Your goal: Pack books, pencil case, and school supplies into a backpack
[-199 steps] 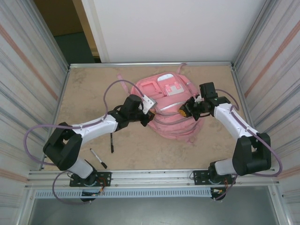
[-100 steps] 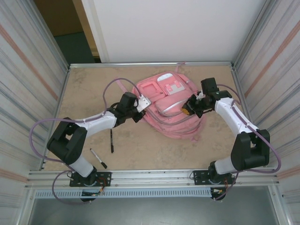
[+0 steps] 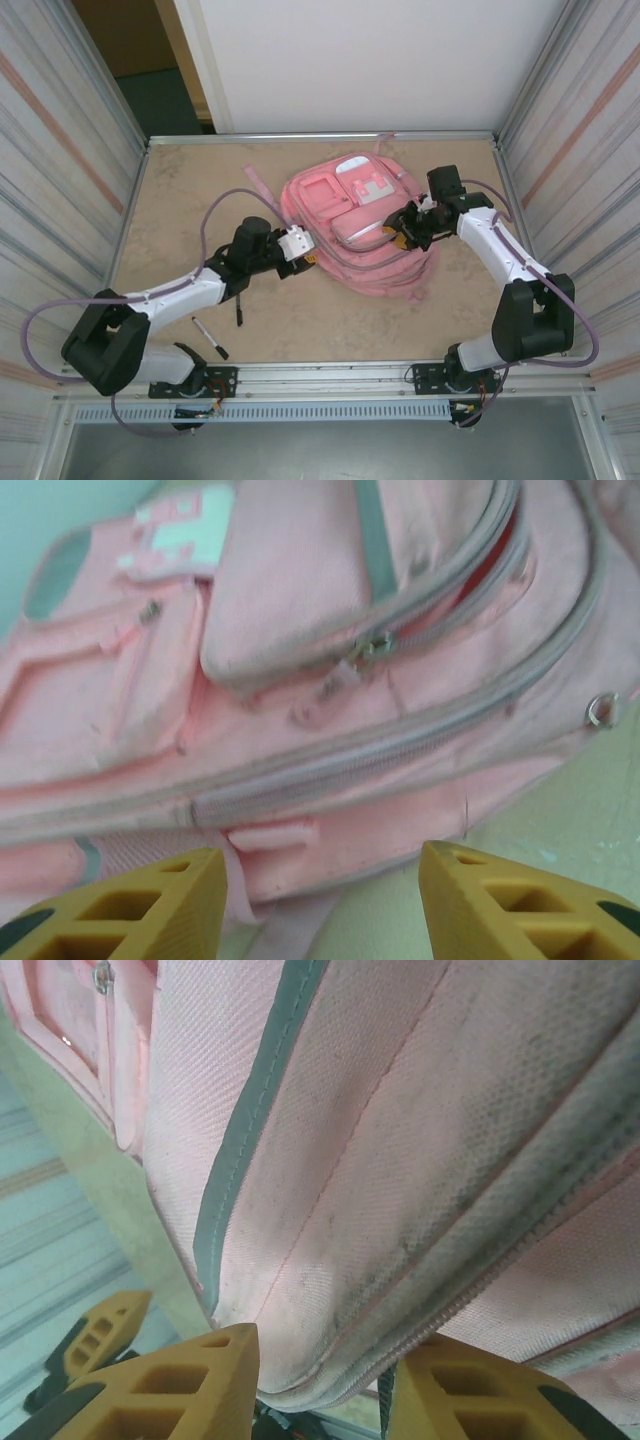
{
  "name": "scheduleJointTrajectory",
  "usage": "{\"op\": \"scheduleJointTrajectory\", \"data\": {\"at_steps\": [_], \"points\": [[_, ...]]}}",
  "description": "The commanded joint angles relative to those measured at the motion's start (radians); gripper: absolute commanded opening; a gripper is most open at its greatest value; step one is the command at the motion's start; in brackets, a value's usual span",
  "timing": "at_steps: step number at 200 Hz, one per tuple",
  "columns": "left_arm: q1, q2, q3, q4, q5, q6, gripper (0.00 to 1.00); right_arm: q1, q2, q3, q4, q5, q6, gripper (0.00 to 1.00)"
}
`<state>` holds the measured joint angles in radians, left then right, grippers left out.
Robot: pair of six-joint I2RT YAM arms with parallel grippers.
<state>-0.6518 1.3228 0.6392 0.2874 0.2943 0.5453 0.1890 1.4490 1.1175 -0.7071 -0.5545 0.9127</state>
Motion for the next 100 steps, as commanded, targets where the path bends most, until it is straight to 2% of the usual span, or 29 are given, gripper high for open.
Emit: {"op": "scheduleJointTrajectory", "data": {"at_steps": [1,17,34,41,69,100], "points": [[-0.039,0.0,0.025,0.05,0.033,0.123,0.54,0.013,-0.01,0.002,0.055,-0.034,0.054,0.34],[-0.047,0.058,0.079,0.066,0.078,0.12,0.55,0.021,-0.019,0.002,0.077,-0.035,0.069,0.29],[-0.07,0.138,0.158,0.049,0.095,0.114,0.56,0.029,-0.025,-0.006,0.115,-0.022,0.09,0.1],[-0.084,0.169,0.194,0.047,0.084,0.114,0.57,0.03,-0.026,-0.009,0.129,-0.024,0.103,0.06],[-0.134,0.259,0.285,0.08,0.037,0.113,0.6,0.058,-0.036,-0.011,0.172,-0.03,0.149,0.05],[-0.146,0.305,0.326,0.095,0.107,0.081,0.61,0.073,-0.035,-0.007,0.217,-0.033,0.188,0.03]]}}
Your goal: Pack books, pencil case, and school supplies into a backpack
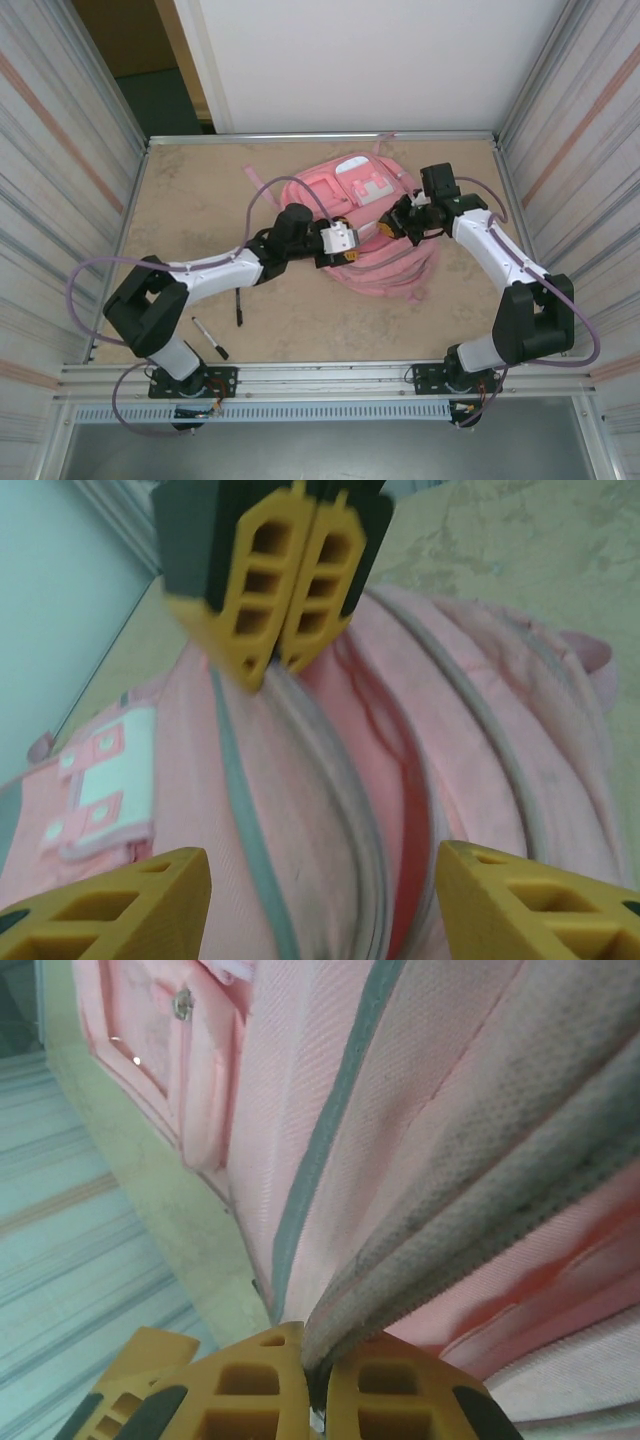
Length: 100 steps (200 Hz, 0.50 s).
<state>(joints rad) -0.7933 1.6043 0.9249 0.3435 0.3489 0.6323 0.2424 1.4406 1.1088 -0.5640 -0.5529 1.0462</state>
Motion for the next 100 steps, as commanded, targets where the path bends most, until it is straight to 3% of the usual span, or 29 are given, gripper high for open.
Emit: {"op": "scheduleJointTrajectory", "data": {"at_steps": [1,25,43,56,75,100], "points": [[-0.004,0.026,0.04,0.041,0.052,-0.006,0.6,0.019,-0.027,0.0,0.076,-0.036,0.057,0.03],[-0.012,0.069,0.071,0.053,-0.02,-0.03,0.61,0.036,-0.051,-0.01,0.129,-0.031,0.091,0.03],[-0.012,0.105,0.107,0.07,-0.166,-0.069,0.59,0.054,-0.07,-0.018,0.161,-0.034,0.109,0.05],[-0.009,0.121,0.13,0.076,-0.261,-0.084,0.4,0.069,-0.095,-0.023,0.152,-0.017,0.107,0.09],[0.009,0.125,0.155,0.075,-0.302,-0.115,0.0,0.078,-0.136,-0.039,0.094,0.038,0.073,0.16],[0.043,0.114,0.152,0.118,-0.28,-0.195,0.0,0.08,-0.209,-0.082,-0.011,0.124,-0.06,0.38]]}}
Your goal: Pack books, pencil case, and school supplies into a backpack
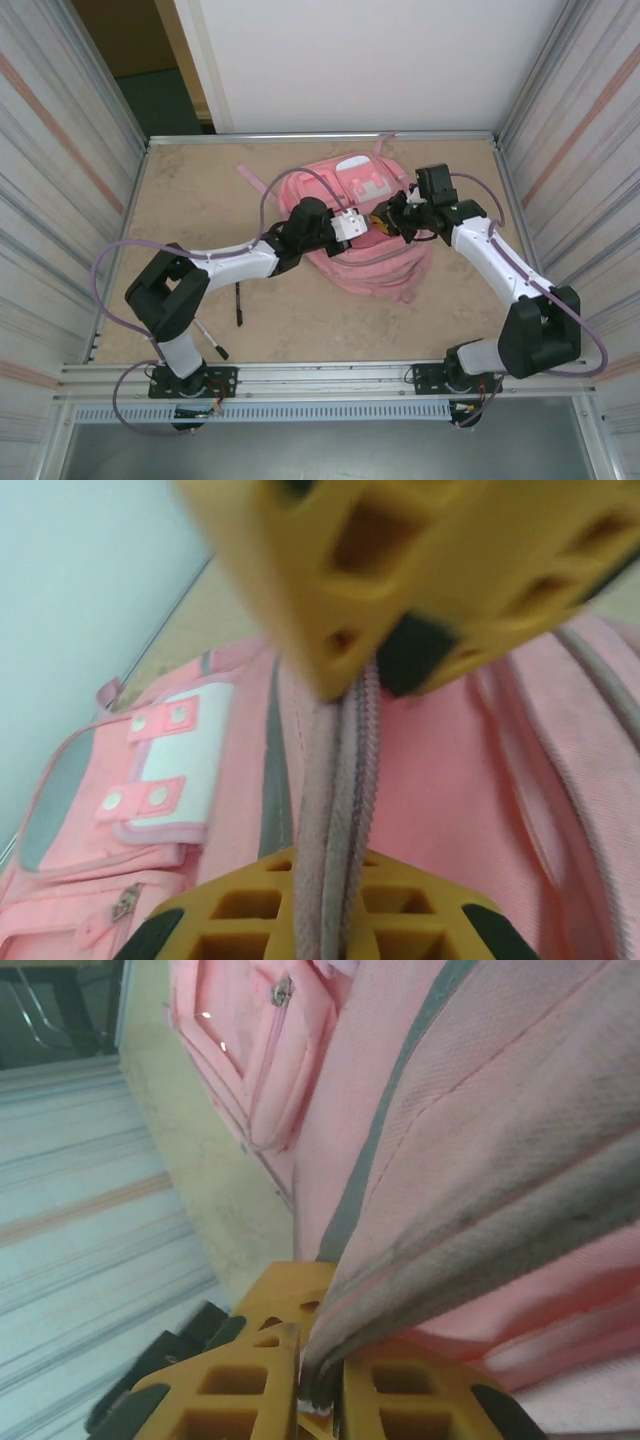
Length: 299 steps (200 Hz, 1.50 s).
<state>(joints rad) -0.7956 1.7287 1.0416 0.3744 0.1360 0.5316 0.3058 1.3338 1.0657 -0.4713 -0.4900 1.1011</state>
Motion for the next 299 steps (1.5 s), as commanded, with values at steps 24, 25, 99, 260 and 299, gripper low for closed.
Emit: {"op": "scheduleJointTrajectory", "data": {"at_steps": [24,25,99,260,299], "points": [[0.055,-0.035,0.033,0.124,-0.056,-0.111,0.0,0.022,-0.21,-0.124,-0.181,0.199,-0.249,0.45],[0.055,-0.037,0.032,0.126,-0.054,-0.11,0.0,0.023,-0.216,-0.13,-0.183,0.201,-0.252,0.45],[0.055,-0.012,0.004,0.296,-0.007,-0.05,0.06,0.255,-0.545,-0.429,-0.152,0.336,-0.426,0.5],[0.268,-0.757,-0.178,-1.225,-0.347,-1.231,0.76,0.904,0.003,-0.036,-0.08,0.891,-0.549,0.64],[0.436,-0.796,-0.303,-1.461,-0.216,-1.426,0.74,0.889,0.023,-0.013,-0.048,0.887,-0.586,0.74]]}}
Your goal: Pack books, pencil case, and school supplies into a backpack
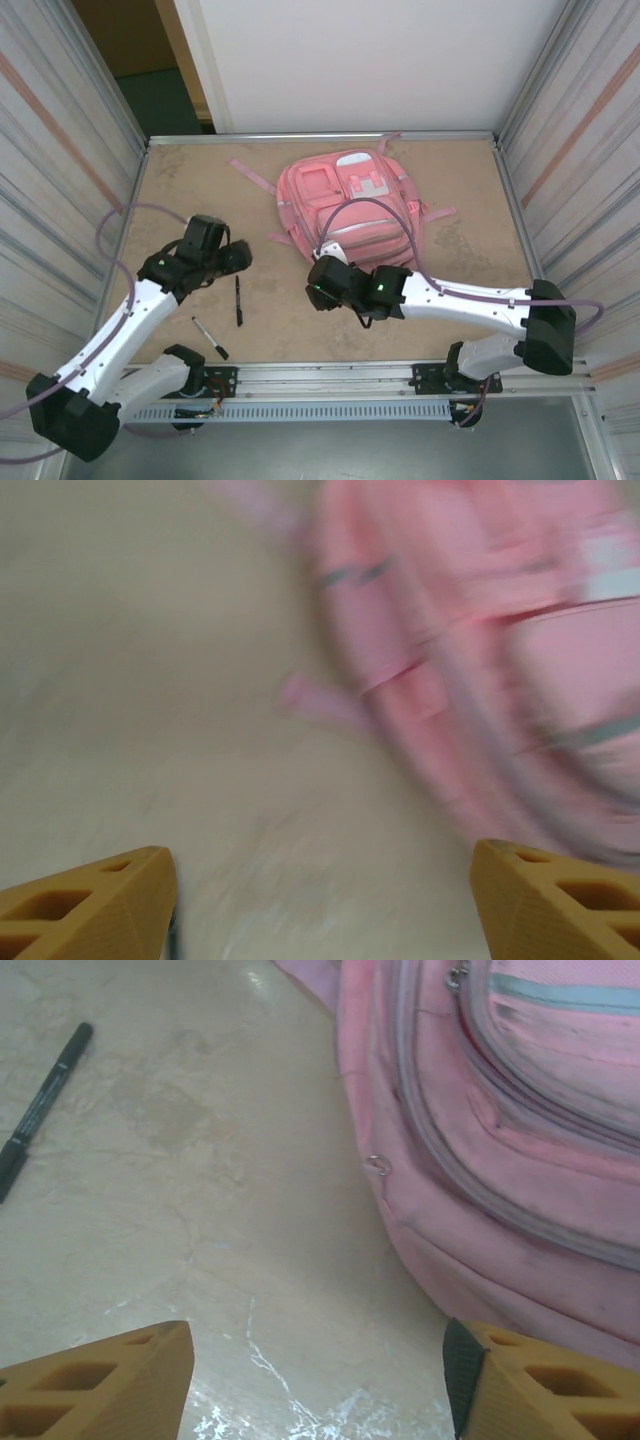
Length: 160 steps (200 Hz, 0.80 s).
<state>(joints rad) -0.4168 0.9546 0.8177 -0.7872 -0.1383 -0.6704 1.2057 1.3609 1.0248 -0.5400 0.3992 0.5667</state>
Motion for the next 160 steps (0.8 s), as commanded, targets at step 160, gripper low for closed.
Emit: {"op": "scheduleJointTrajectory", "data": {"at_steps": [160], "points": [[0.422,0.184,-0.349,-0.014,0.273,-0.278,0.4,-0.075,-0.175,-0.027,0.008,-0.046,-0.048,0.77]]}}
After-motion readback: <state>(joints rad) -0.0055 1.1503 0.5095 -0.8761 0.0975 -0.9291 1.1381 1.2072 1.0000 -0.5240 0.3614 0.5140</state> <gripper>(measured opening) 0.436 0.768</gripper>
